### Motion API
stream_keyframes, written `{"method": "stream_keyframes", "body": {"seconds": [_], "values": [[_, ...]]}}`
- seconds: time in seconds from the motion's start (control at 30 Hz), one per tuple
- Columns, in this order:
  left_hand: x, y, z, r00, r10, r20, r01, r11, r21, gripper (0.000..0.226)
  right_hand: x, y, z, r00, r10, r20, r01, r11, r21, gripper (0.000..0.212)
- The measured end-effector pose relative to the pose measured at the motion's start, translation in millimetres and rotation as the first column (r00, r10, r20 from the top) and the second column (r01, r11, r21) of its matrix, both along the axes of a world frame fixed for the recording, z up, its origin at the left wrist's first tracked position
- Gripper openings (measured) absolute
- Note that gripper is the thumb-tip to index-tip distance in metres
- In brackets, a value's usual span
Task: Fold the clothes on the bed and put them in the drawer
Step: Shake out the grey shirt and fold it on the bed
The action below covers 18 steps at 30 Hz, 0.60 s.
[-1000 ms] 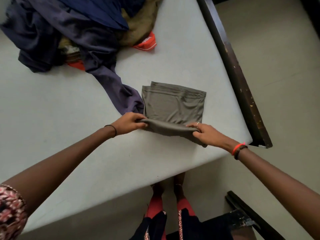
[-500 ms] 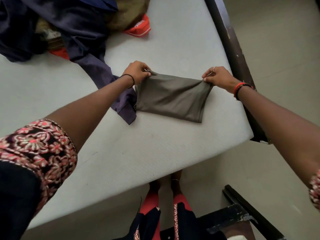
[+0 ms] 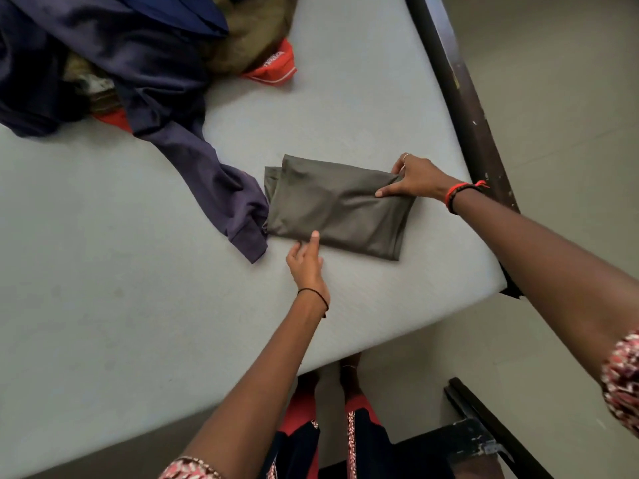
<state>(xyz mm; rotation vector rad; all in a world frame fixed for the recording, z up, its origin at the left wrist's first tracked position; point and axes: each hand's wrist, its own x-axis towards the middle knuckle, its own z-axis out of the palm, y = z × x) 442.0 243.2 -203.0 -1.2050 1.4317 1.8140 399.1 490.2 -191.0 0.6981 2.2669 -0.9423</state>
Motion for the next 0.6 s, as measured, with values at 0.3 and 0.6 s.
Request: {"method": "stream_keyframes", "body": {"seconds": [0.3,0.6], "values": [[-26.2,14.6,-3.5,0.993,0.1,-0.069,-0.106,0.991,-0.084,0.032,2.2,-0.2,-0.6,0.999,-0.04,-0.014,0.035,0.969,-0.245,0.032],[-52.4,18.3,11.8,0.983,0.152,-0.107,-0.14,0.984,0.113,0.039,29.1,-13.2,-3.0,0.937,-0.35,0.012,0.291,0.757,-0.585,0.017]]}}
